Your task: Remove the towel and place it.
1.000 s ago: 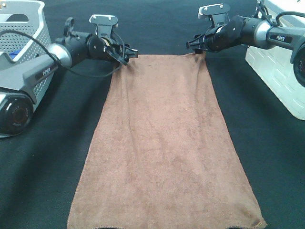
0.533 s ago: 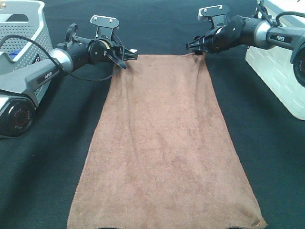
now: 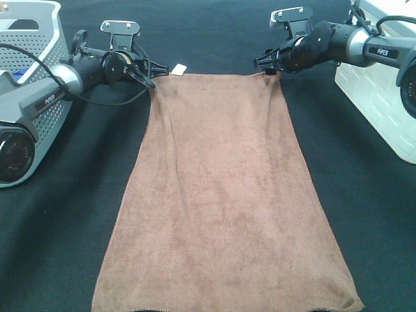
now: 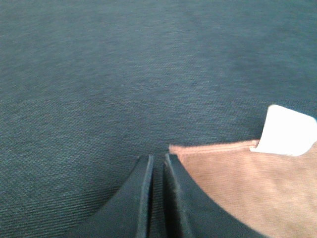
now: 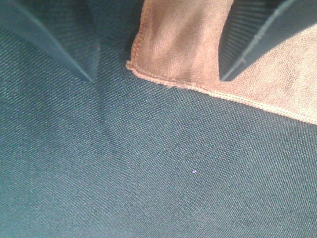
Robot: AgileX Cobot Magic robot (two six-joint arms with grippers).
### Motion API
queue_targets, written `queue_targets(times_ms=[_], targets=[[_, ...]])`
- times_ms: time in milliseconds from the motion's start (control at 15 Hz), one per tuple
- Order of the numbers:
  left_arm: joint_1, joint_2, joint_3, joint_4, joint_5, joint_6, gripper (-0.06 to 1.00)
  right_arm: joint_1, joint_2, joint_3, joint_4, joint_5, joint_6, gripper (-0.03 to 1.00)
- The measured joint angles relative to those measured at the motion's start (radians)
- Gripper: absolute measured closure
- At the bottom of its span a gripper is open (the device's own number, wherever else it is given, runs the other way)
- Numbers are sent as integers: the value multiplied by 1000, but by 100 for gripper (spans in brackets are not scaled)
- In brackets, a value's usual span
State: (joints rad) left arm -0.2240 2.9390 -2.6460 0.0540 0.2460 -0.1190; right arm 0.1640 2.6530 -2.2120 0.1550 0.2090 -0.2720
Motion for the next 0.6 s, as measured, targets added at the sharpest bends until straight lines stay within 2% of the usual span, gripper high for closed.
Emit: queue_targets(times_ms=[200, 267, 400, 600], targets=[[0, -3, 0, -14, 17, -11, 32, 0, -10, 0, -1, 38, 0, 30], [0, -16, 0, -14, 49, -13, 24, 0, -32, 0, -2, 76, 0, 30], [0, -94, 1, -17, 174, -14, 19, 0, -121, 0, -8, 167, 0, 30], [0, -266, -1, -25, 461, -14, 18, 0, -292, 0, -9, 408, 0, 30]])
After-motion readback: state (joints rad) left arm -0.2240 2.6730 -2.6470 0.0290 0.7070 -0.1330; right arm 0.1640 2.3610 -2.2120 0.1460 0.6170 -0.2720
